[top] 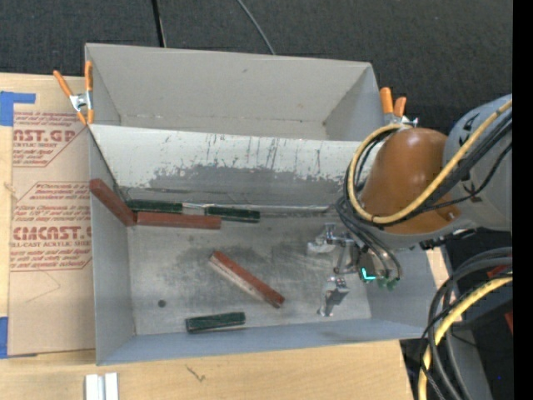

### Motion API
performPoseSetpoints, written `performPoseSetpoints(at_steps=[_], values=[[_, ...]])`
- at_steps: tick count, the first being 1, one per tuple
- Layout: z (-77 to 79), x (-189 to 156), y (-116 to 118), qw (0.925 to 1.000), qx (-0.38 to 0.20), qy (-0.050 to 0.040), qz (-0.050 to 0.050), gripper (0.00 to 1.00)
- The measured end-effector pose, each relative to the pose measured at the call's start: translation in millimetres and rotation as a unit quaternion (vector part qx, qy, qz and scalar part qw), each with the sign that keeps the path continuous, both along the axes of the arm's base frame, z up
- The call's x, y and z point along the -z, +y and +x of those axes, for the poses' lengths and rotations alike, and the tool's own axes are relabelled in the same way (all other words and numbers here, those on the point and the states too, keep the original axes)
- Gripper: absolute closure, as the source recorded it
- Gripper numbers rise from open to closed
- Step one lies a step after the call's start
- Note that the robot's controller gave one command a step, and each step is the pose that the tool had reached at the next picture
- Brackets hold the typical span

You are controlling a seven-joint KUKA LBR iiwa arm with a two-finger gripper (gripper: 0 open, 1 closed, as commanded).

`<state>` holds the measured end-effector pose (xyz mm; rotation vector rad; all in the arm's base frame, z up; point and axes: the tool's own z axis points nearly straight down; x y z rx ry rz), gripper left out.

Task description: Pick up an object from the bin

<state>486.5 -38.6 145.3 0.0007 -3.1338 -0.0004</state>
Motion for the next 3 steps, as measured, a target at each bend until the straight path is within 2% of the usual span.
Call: performPoseSetpoints(at_steps=[1, 2, 3], values=[[2.0, -3.1, 0.0, 1.0, 0.0, -0.0037, 0.0, 0.0], [10.5, 43.8, 48.2, 0.9965, 0.083, -0.007, -0.001, 0.0], [13.0, 46.3, 80.0, 0.9995, 0.032, -0.0016, -0.001, 0.0]])
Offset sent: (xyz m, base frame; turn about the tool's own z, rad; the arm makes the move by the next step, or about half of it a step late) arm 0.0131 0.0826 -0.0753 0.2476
